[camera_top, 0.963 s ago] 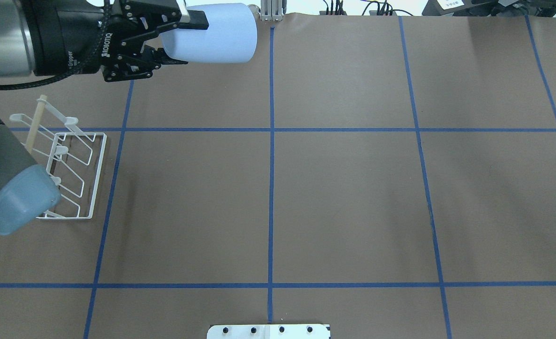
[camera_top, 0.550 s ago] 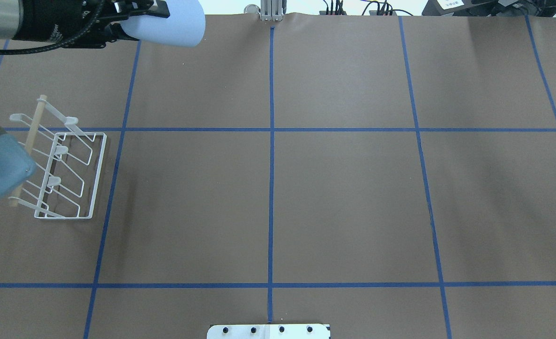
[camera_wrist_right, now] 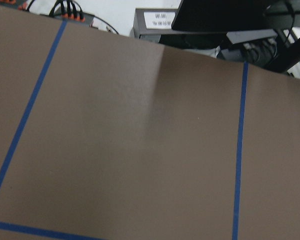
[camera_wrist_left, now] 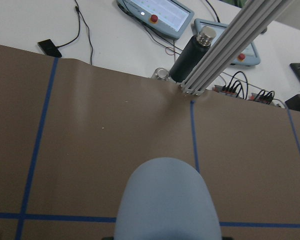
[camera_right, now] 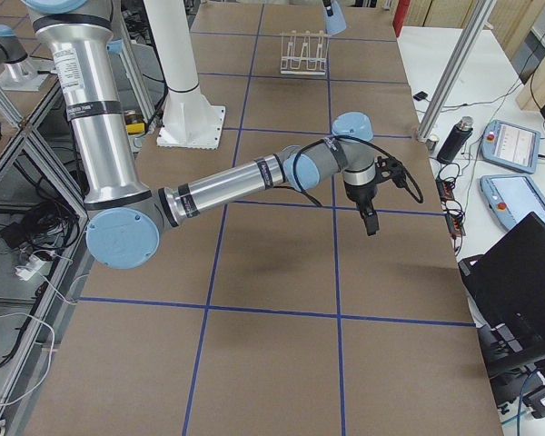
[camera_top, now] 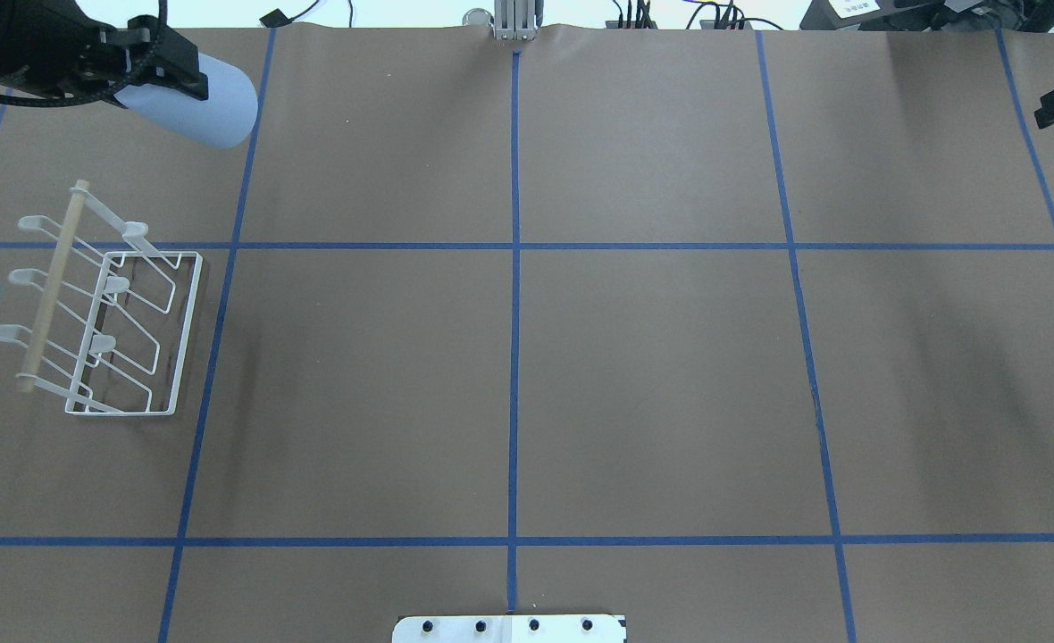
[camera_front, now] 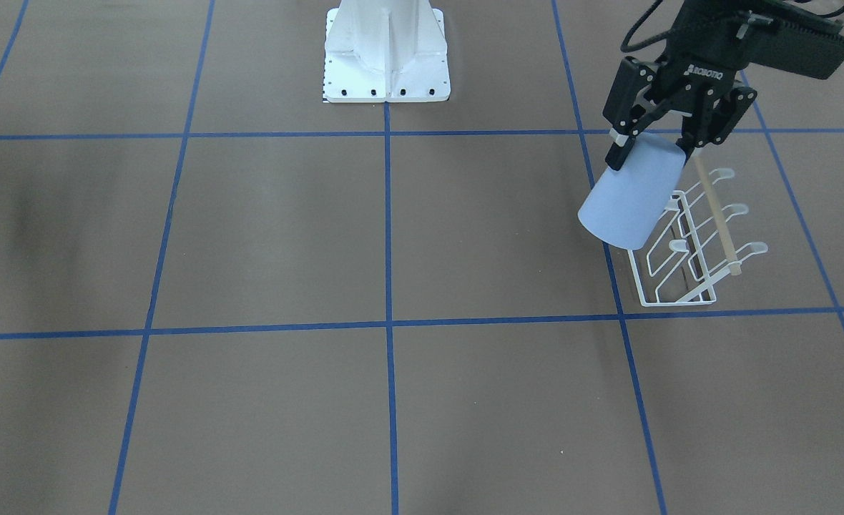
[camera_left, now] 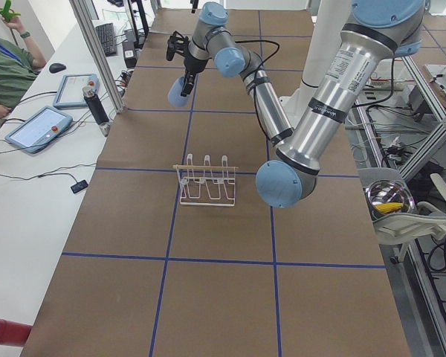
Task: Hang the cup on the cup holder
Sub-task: 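Lower the cup onto the rack's top hook with the left gripper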
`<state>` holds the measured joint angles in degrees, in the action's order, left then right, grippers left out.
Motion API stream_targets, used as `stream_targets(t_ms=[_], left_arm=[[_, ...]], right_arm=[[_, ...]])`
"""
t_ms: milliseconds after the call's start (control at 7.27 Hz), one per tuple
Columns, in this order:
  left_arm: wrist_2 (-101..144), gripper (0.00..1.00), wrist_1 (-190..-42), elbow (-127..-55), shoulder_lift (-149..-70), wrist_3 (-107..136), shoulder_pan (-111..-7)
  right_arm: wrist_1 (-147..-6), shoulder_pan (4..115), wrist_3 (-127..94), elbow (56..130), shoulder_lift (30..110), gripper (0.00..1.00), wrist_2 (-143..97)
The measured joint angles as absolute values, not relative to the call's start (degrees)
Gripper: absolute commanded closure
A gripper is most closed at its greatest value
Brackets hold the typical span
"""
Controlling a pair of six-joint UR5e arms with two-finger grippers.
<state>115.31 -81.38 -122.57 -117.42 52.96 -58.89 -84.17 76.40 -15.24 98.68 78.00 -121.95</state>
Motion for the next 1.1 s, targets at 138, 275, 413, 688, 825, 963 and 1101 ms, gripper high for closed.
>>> stream_targets(t_ms=[138, 275, 413, 688, 825, 963, 1101], left_arm=[[115.4, 1.0, -77.3, -121.9, -117.3, 48.7, -59.1], [116.0, 1.0, -75.5, -120.3, -117.3, 46.7, -59.2], [117.7, 1.0, -74.8, -117.7, -117.5, 45.9, -59.5], [121.7, 1.0, -74.0, -113.4, -118.0, 44.0, -60.8], [122.5, 1.0, -72.8, -112.0, -118.2, 41.9, -61.5], [122.8, 1.0, -71.6, -110.5, -118.7, 39.4, -62.5], [122.9, 1.0, -70.9, -108.5, -119.4, 37.0, -63.4]], right_arm=[[-89.4, 76.3, -13.7, 98.5, 77.4, 0.0, -125.2], [-94.9, 76.1, -12.8, 98.5, 76.6, 0.0, -127.0], [-100.7, 75.8, -11.4, 98.4, 75.4, 0.0, -127.8], [-112.5, 76.4, -5.8, 99.2, 73.3, 0.0, -128.1], [-117.1, 76.9, -3.7, 100.3, 72.9, 0.0, -128.1], [-119.8, 77.1, -2.8, 101.1, 72.9, 0.0, -128.1], [-121.0, 77.1, -2.4, 101.5, 73.4, 0.0, -128.0]])
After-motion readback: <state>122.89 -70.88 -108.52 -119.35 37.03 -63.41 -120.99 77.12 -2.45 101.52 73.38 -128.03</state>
